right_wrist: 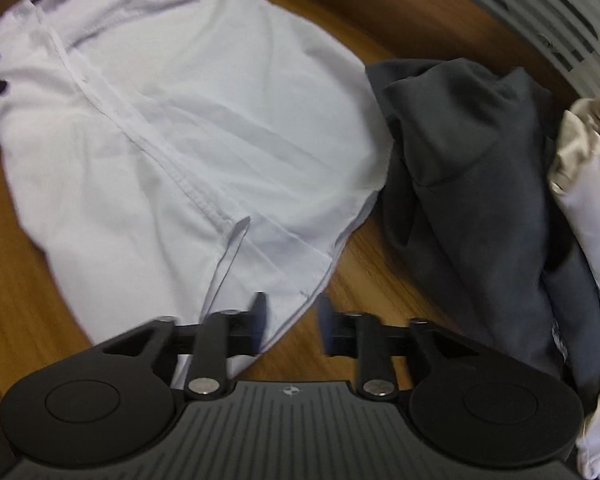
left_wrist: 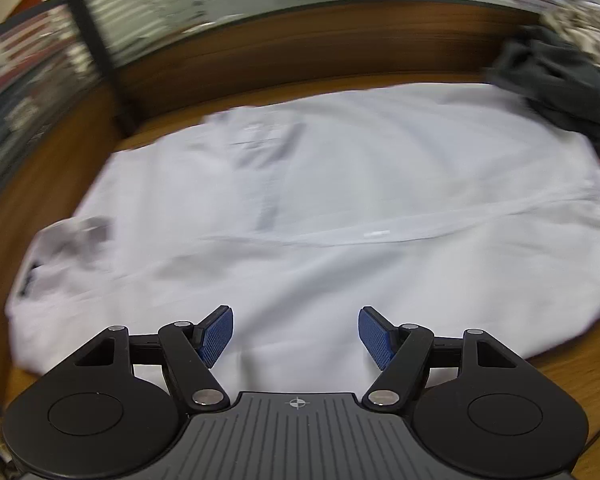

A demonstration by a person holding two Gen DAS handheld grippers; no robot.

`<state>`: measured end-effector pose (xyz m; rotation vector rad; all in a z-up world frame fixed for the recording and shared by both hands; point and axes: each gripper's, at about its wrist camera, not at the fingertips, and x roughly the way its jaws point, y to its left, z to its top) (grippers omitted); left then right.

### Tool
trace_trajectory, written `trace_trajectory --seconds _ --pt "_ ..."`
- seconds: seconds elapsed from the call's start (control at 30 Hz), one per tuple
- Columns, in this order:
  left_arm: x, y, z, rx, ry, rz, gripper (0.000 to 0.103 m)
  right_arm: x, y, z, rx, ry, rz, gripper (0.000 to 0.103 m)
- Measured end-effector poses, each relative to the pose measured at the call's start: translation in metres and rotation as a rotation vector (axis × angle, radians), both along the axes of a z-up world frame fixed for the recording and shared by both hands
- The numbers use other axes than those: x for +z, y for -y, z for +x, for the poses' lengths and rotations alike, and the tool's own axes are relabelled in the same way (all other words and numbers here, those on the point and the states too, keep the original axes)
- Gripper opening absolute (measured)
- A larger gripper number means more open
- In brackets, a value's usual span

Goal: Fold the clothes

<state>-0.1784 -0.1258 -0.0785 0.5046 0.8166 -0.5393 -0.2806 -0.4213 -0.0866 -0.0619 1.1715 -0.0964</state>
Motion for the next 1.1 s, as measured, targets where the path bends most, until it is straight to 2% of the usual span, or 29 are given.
trace_trajectory --seconds 0.1,0.17,0.33,0.47,0.6,0.73,0.83,0.97,1.03,1.1 --pt "-0.006 0.030 -0.016 -0.097 -0.026 0.002 0.072 0.006 -0.010 -0.021 0.023 0.060 0.057 0.059" --pt "-0.009 0.049 -0.027 -0.172 -0.036 0.018 0.072 0.004 -0.019 -0.024 0.040 0.076 0.100 0.059" --pt "-0.019 0.091 -0.050 -0.351 -0.067 0.045 0.072 -0.013 -0.047 -0.009 0.089 0.117 0.143 0.059" --pt "-0.028 0.114 -0.059 -0.419 -0.144 0.015 0.072 -0.028 -0.054 0.002 0.081 0.098 0.170 0.058" --pt "-0.030 0.133 -0.068 -0.476 -0.216 -0.029 0.072 -0.037 -0.053 -0.006 0.070 0.065 0.175 0.058" --pt "-0.018 0.136 -0.080 -0.528 -0.170 -0.057 0.072 -0.037 -0.044 -0.012 0.014 0.043 0.209 0.056" --pt "-0.006 0.118 -0.070 -0.476 -0.129 -0.076 0.072 -0.033 -0.037 -0.017 -0.049 0.070 0.235 0.056" --pt "-0.001 0.079 -0.038 -0.330 -0.093 -0.054 0.072 -0.035 -0.027 -0.016 -0.117 0.091 0.298 0.057" --pt "0.000 0.056 -0.020 -0.233 -0.089 -0.043 0.072 -0.037 -0.027 -0.011 -0.122 0.080 0.298 0.051" --pt "0.001 0.033 -0.004 -0.139 -0.084 -0.039 0.072 -0.037 -0.028 -0.007 -0.117 0.055 0.274 0.028"
